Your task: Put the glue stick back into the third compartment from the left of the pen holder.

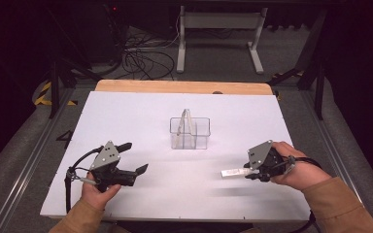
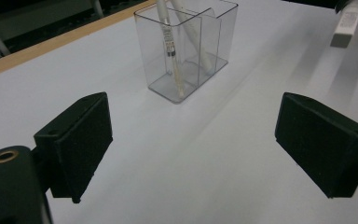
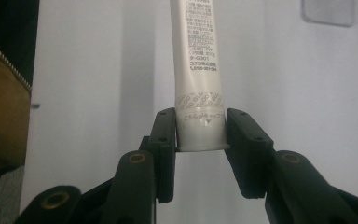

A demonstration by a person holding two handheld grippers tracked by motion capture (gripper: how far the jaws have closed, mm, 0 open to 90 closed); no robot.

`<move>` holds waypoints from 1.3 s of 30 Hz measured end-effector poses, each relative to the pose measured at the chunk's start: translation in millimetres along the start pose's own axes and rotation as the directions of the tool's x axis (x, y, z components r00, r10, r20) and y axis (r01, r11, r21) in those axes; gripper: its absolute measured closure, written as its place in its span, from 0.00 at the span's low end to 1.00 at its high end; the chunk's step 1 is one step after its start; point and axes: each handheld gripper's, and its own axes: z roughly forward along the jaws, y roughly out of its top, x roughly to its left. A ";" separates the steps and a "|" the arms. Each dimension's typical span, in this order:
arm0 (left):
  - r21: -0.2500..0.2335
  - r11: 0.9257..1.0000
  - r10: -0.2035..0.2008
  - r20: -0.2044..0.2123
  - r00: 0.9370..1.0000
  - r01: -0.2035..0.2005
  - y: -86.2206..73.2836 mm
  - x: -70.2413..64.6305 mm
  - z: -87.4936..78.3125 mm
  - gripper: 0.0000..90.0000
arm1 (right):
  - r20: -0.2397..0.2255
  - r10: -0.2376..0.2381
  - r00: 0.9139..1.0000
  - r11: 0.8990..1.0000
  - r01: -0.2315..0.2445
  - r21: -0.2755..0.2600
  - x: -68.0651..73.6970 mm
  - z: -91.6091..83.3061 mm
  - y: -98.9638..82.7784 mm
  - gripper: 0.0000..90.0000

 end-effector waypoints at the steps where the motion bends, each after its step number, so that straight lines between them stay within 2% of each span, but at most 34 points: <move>1: 0.000 1.000 0.000 -0.002 1.000 0.000 0.0 0.2 0.0 0.13 | 0.008 0.013 1.000 1.000 -0.013 -0.010 -0.5 -2.2 0.9 0.73; 8: -0.001 1.000 -0.006 0.000 1.000 0.006 -0.2 0.9 -0.5 0.13 | 0.051 0.093 0.994 0.994 -0.089 -0.071 -5.6 -15.4 8.8 0.73; 12: -0.004 1.000 -0.005 0.000 1.000 0.005 -0.2 1.2 -1.1 0.13 | 0.060 0.152 0.987 0.984 -0.145 -0.105 -8.0 -21.7 14.0 0.73; 21: -0.005 1.000 -0.008 -0.003 1.000 0.008 -0.6 1.9 -2.3 0.13 | 0.093 0.200 0.975 0.972 -0.185 -0.146 -18.1 -33.5 24.2 0.73; 28: -0.006 1.000 -0.008 -0.004 1.000 0.008 -0.7 2.0 -2.4 0.13 | 0.098 0.268 0.958 0.951 -0.247 -0.185 -25.6 -38.5 34.0 0.72; 34: -0.007 1.000 -0.009 -0.002 1.000 0.009 -0.7 2.2 -2.9 0.13 | 0.108 0.297 0.949 0.942 -0.272 -0.196 -31.3 -41.8 42.9 0.72; 35: -0.008 1.000 -0.007 -0.003 1.000 0.007 -0.7 2.3 -2.9 0.13 | 0.103 0.314 0.944 0.935 -0.288 -0.207 -31.6 -41.6 44.4 0.72; 39: -0.009 1.000 -0.008 -0.003 1.000 0.008 -0.7 2.2 -3.1 0.13 | 0.105 0.345 0.933 0.926 -0.320 -0.202 -35.1 -42.8 49.9 0.72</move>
